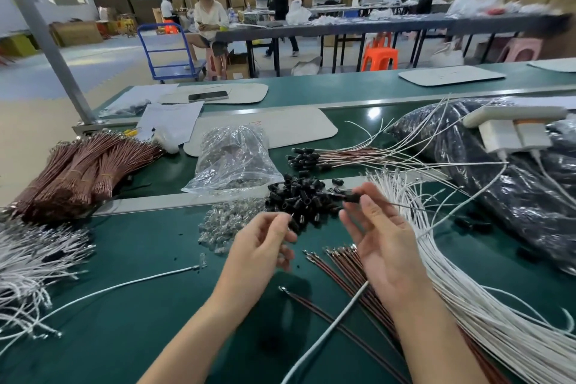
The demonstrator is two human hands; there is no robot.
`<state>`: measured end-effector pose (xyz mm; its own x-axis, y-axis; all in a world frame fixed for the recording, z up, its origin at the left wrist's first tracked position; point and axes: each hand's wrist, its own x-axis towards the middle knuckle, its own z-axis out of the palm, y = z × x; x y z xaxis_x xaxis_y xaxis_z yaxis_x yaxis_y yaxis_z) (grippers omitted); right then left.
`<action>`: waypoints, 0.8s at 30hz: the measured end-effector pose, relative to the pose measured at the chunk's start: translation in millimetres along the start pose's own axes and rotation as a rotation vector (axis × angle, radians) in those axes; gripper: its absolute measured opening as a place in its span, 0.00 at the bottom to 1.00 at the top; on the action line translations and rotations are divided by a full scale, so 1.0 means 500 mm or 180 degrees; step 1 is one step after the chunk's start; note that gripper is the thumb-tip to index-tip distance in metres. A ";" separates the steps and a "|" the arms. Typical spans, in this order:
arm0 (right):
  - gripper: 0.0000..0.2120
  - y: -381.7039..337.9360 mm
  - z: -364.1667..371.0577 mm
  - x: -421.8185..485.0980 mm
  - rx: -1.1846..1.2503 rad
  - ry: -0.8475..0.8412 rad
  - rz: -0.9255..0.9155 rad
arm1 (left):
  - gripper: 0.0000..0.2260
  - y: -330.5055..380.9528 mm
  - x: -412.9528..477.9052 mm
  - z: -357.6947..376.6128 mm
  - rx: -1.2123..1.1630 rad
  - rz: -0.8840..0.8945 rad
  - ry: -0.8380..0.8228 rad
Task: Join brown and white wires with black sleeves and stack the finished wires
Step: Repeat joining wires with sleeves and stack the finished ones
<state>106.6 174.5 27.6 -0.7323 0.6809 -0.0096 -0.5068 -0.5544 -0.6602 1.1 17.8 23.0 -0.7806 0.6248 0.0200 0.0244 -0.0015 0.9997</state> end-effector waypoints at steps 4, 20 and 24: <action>0.11 -0.039 -0.036 0.017 0.0177 0.0679 -0.0535 | 0.09 0.039 0.095 0.103 0.0884 -0.0063 -0.0621; 0.10 -0.050 -0.077 0.041 0.0329 0.1602 -0.1073 | 0.14 0.028 0.228 0.325 0.2428 -0.0406 -0.1053; 0.11 -0.051 -0.075 0.040 0.0375 0.1601 -0.1026 | 0.09 0.033 0.228 0.312 0.1780 -0.0937 -0.0941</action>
<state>121.8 220.2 16.1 -0.2436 0.9500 -0.1956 -0.7353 -0.3124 -0.6015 9.8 210.7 39.6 -0.6032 0.7239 -0.3348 0.2176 0.5533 0.8041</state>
